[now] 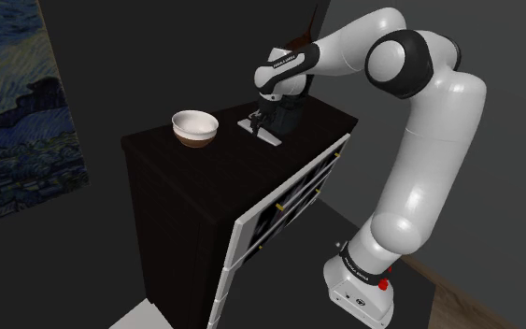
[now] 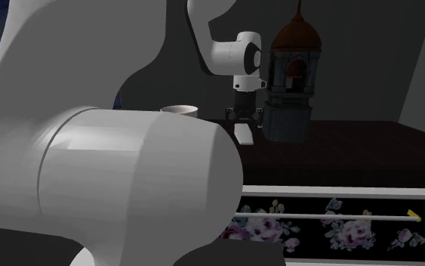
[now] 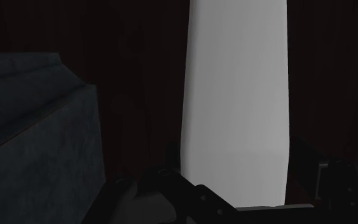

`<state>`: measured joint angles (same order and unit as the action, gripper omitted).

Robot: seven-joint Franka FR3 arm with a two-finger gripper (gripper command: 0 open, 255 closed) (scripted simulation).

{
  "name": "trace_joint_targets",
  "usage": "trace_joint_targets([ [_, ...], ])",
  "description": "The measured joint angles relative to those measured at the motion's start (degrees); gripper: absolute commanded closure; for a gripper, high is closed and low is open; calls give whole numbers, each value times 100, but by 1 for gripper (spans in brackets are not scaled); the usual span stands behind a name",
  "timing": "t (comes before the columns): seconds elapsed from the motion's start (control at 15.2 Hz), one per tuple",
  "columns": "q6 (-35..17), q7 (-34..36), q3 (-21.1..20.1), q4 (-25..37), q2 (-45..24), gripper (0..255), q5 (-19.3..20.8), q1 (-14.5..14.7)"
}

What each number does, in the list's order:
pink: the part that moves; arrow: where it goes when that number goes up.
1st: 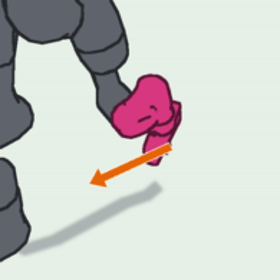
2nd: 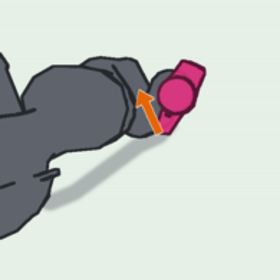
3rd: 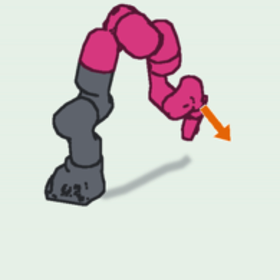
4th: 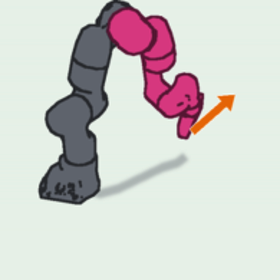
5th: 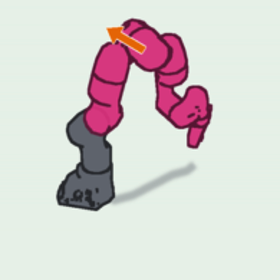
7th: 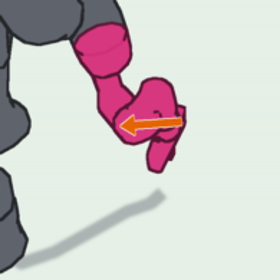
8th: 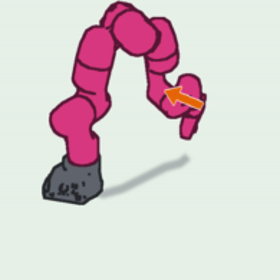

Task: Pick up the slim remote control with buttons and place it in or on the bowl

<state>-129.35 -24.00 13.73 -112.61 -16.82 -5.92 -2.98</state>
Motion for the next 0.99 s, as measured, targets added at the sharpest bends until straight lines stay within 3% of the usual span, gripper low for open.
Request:
trace_joint_targets([
  [0.33,39,3,4,29,-4,255,3,-7],
  [0.99,690,90,56,321,347,255,134,9],
])
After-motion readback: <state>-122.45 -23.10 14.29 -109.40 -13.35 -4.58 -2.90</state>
